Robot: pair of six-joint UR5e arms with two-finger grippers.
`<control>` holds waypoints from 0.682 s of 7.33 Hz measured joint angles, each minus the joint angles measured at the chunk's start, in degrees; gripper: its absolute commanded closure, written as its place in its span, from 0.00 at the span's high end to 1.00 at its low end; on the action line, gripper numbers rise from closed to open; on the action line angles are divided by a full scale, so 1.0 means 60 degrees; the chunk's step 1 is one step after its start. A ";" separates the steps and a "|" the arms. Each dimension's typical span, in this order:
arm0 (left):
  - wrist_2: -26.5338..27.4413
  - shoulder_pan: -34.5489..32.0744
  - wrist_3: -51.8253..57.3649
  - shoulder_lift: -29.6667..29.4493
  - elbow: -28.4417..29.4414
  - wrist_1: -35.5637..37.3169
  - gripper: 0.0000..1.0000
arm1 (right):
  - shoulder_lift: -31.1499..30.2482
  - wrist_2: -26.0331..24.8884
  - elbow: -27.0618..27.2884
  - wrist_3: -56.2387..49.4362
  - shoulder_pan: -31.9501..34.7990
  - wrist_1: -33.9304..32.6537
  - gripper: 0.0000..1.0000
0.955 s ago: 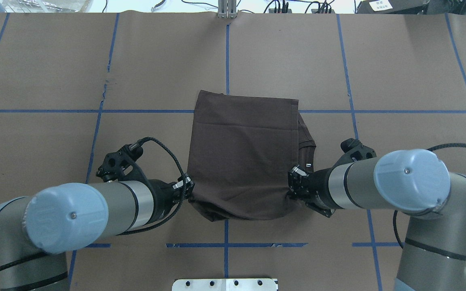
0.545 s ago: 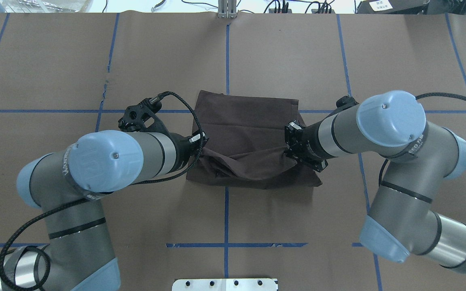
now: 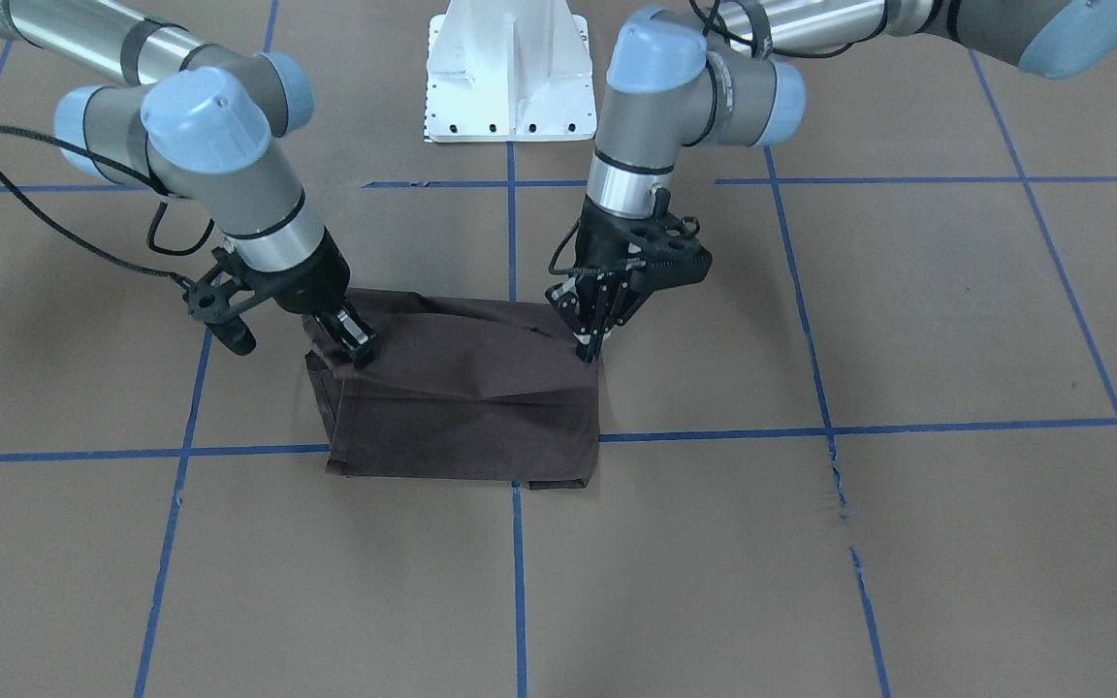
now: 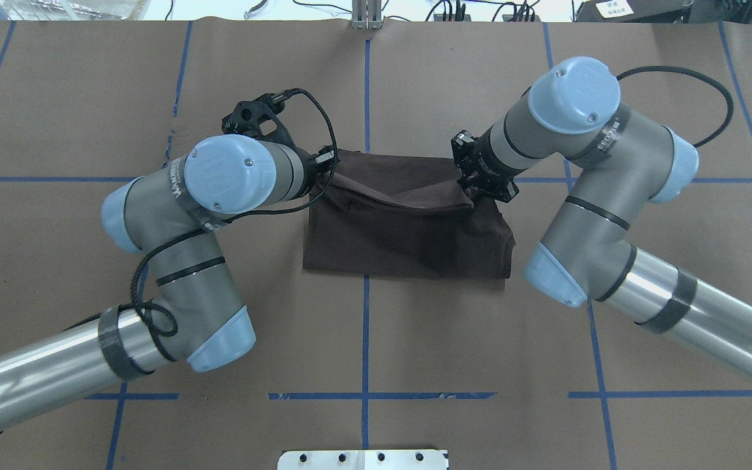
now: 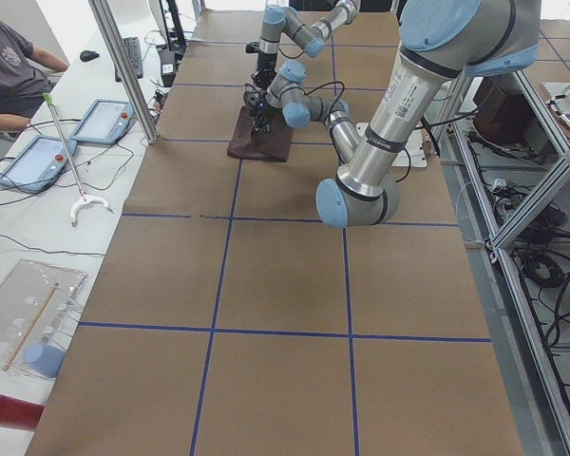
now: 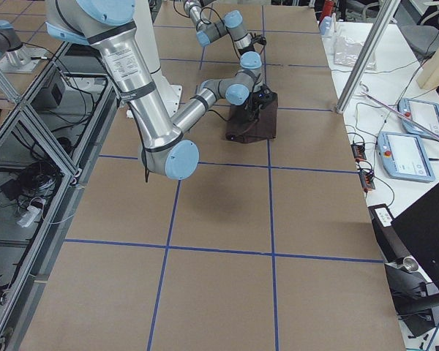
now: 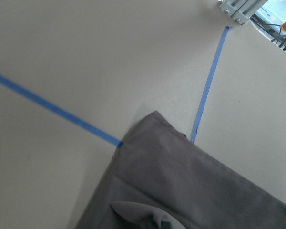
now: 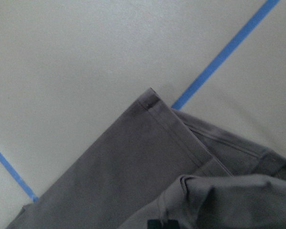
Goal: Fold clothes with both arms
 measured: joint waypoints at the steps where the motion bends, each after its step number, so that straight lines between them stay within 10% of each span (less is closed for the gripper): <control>1: -0.0014 -0.0452 0.0646 -0.0563 0.1334 -0.0656 1.00 | 0.0823 0.0082 -0.1511 -0.0605 0.0269 0.0503 1.00; 4: -0.0137 -0.1150 0.1288 -0.0707 0.1591 -0.1255 1.00 | 0.1533 0.1457 -0.3445 -0.1561 0.1474 0.1979 0.90; 5: -0.0271 -0.1125 0.1276 -0.0251 0.0922 -0.1273 1.00 | 0.1453 0.1662 -0.3341 -0.1603 0.1582 0.2069 0.29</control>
